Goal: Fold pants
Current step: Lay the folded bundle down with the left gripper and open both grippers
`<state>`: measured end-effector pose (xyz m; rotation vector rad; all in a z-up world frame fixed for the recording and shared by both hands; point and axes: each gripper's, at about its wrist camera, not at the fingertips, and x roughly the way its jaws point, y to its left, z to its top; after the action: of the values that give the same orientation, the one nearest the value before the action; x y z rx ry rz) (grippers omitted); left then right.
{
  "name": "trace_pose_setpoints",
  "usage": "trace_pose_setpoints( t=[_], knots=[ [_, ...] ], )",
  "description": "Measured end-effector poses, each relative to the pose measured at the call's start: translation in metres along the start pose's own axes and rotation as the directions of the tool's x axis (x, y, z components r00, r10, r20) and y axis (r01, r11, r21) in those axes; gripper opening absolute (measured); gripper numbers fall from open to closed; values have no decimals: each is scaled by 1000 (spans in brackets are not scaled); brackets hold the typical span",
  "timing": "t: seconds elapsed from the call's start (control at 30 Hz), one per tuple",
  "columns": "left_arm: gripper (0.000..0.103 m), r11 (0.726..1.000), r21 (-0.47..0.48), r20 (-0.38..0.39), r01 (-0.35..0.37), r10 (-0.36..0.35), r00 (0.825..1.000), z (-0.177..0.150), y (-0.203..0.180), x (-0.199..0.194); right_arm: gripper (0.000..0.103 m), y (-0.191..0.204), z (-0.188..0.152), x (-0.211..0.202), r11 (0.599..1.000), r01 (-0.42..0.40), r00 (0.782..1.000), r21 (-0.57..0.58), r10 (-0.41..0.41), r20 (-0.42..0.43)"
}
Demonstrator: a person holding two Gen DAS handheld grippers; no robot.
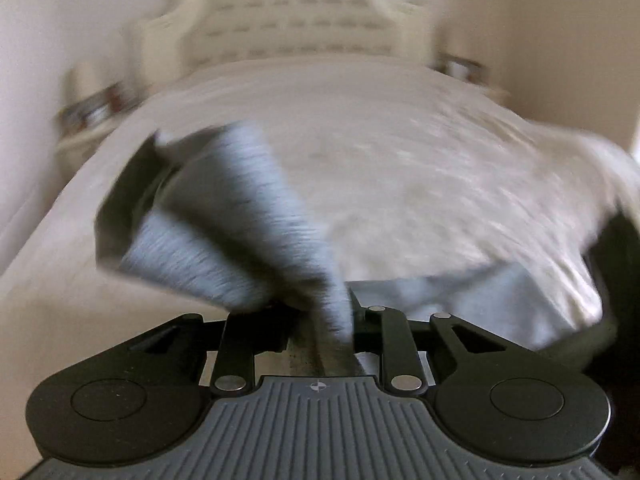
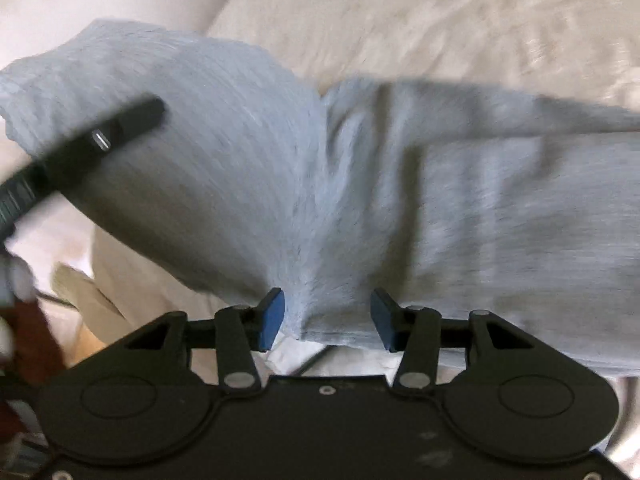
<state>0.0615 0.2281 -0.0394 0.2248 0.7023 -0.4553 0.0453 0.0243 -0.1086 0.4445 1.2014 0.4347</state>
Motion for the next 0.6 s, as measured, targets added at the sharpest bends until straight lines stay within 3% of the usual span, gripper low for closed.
trace_pose_setpoints(
  t=[0.07, 0.13, 0.2, 0.3, 0.33, 0.4, 0.6],
  knots=[
    [26, 994, 86, -11, 64, -64, 998, 3, -41, 12, 55, -24, -4, -26, 999, 16, 999, 29, -17, 34],
    [30, 984, 108, -56, 142, -137, 989, 2, -73, 33, 55, -56, -13, -46, 995, 72, 996, 67, -75, 46],
    [32, 971, 129, -133, 202, -185, 974, -5, -105, 61, 55, -91, -24, -61, 982, 137, 989, 126, -143, 35],
    [32, 946, 161, -262, 281, -233, 936, -17, -145, 98, 55, -141, -41, -80, 952, 214, 975, 220, -222, 12],
    [32, 944, 171, -292, 281, -224, 930, -20, -154, 104, 55, -154, -45, -88, 946, 225, 972, 235, -234, 13],
    [32, 947, 187, -289, 260, -200, 936, -24, -163, 103, 55, -168, -48, -101, 941, 233, 970, 247, -244, 17],
    [40, 940, 77, -222, 333, -309, 925, -14, -151, 81, 57, -186, -50, -127, 941, 242, 963, 237, -262, 60]
  ],
)
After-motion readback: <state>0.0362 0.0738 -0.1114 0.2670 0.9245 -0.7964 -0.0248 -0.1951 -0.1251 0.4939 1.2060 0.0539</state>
